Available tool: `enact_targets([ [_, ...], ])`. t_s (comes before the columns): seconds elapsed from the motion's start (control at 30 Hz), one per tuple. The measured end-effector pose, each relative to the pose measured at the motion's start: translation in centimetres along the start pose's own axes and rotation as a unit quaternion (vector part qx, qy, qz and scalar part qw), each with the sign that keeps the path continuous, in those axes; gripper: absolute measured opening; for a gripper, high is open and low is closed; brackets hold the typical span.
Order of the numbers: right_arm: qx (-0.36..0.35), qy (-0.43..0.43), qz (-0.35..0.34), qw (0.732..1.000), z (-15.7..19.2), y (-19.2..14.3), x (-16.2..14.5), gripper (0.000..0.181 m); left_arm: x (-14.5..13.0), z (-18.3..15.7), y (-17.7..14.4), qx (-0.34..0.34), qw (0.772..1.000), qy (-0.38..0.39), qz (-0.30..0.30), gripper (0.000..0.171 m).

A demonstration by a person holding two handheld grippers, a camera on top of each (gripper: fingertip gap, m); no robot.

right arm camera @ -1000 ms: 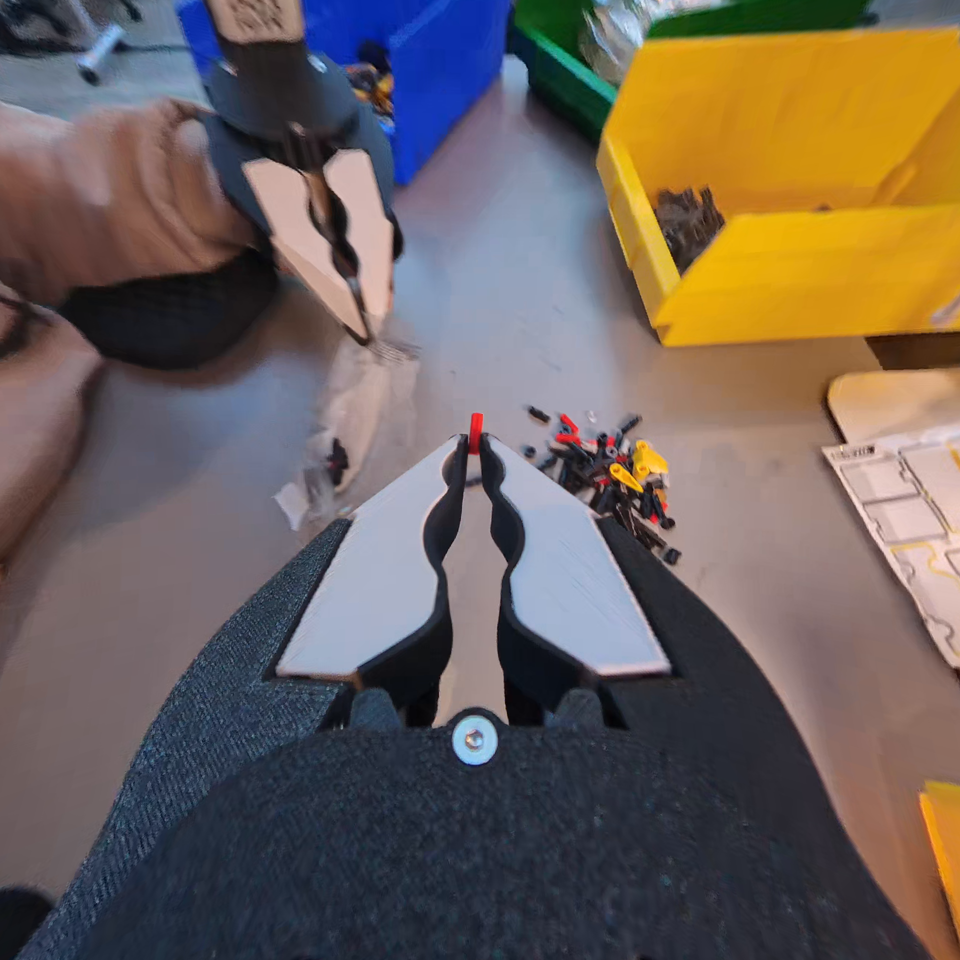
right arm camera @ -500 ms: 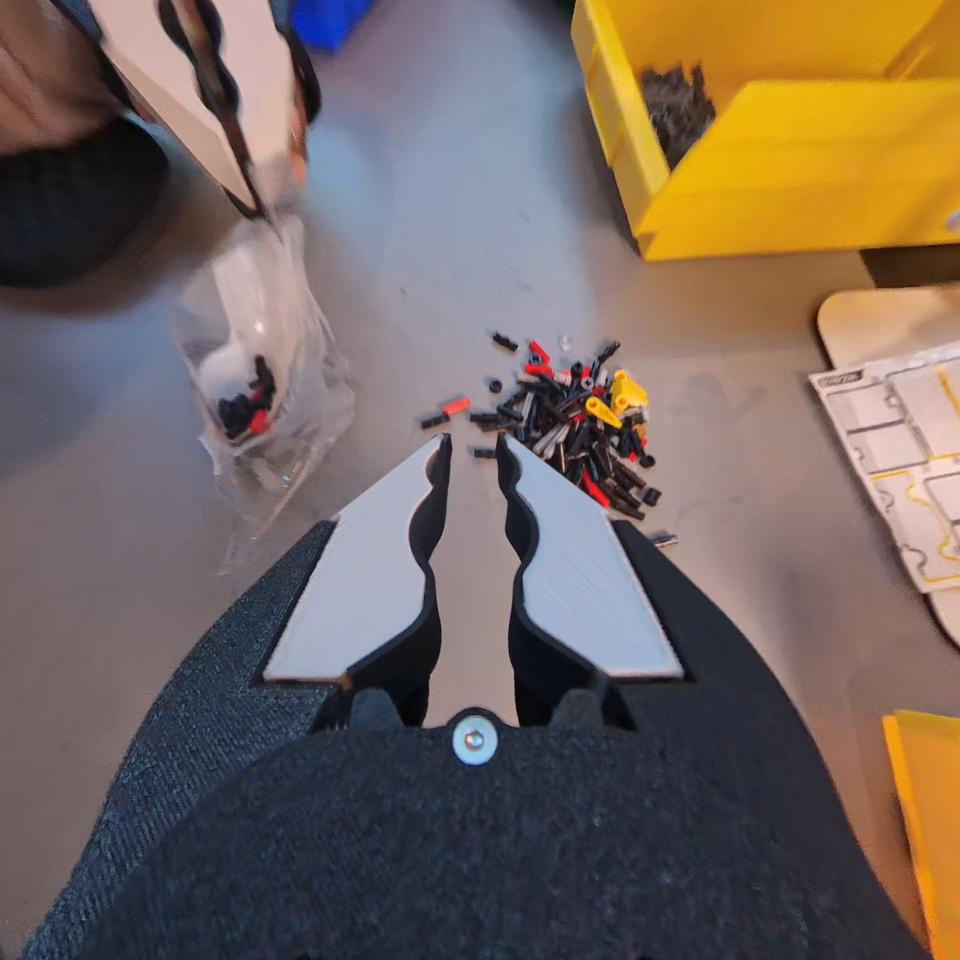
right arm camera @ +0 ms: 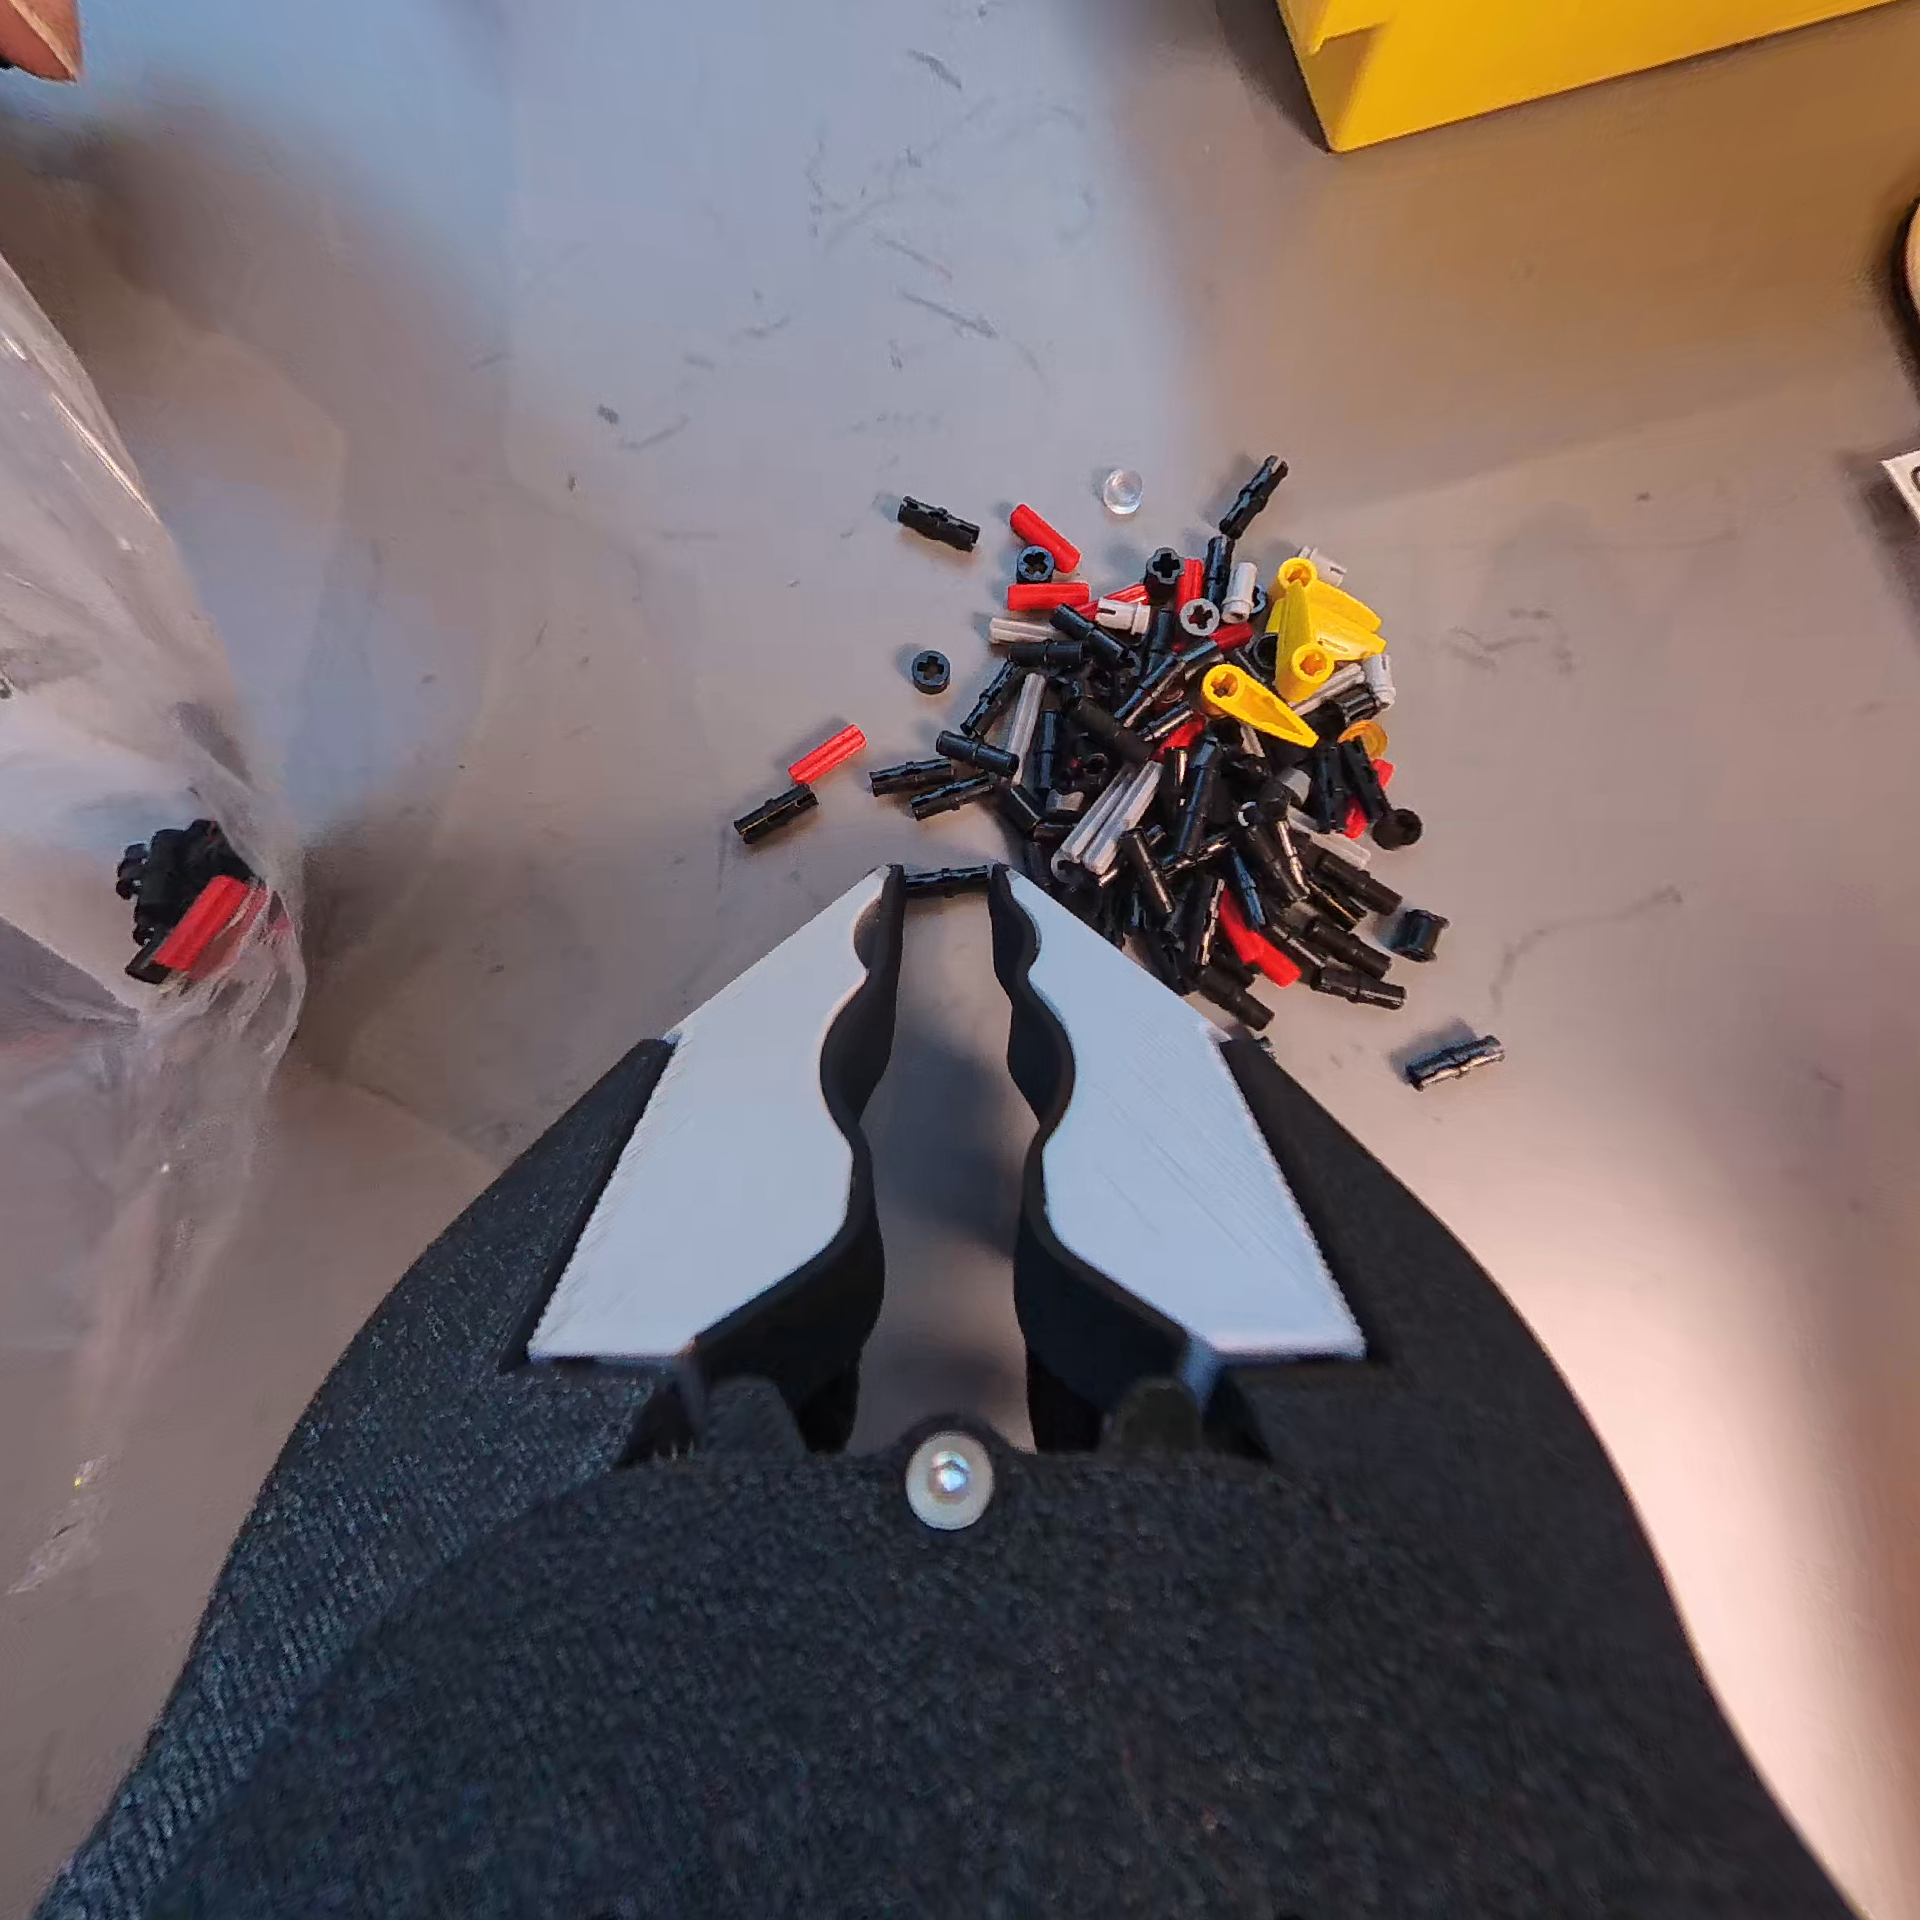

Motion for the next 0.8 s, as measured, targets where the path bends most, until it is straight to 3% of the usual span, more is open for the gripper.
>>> enact_targets([
  [0.17,0.009,-0.018,-0.008,1.0,0.2,-0.6,0.0,0.015,0.1,0.2,-0.1,0.005,1.0,0.0,-0.003,0.0],
  [0.27,0.055,-0.021,-0.097,0.994,1.5,-3.9,2.8,0.015,0.1,0.2,-0.2,0.007,1.0,0.0,-0.003,0.0],
  [0.4,0.125,-0.115,-0.207,0.963,5.7,-9.1,6.1,0.016,0.1,0.3,-0.2,0.007,1.0,-0.002,-0.005,0.0],
  [0.6,0.137,-0.168,-0.195,0.957,7.7,-8.1,5.8,0.02,0.2,0.2,-0.2,0.007,1.0,0.0,-0.006,0.0],
  [0.73,0.117,-0.124,-0.237,0.956,5.7,-9.0,6.6,0.023,0.4,0.1,-0.4,0.005,1.0,0.001,-0.009,0.0],
  [0.8,0.091,-0.091,-0.215,0.968,3.7,-8.2,5.7,0.023,0.4,0.0,-0.6,-0.002,1.0,0.001,-0.008,0.0],
])
Point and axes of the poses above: each gripper's, where its closed fingertips meet, y out along the fingers, x out of its top, z = x × y across the jaws, the point moved 1 cm from there along -y, back along the fingers, and after that the axes turned 3 degrees about x, right-handed, at the moved point
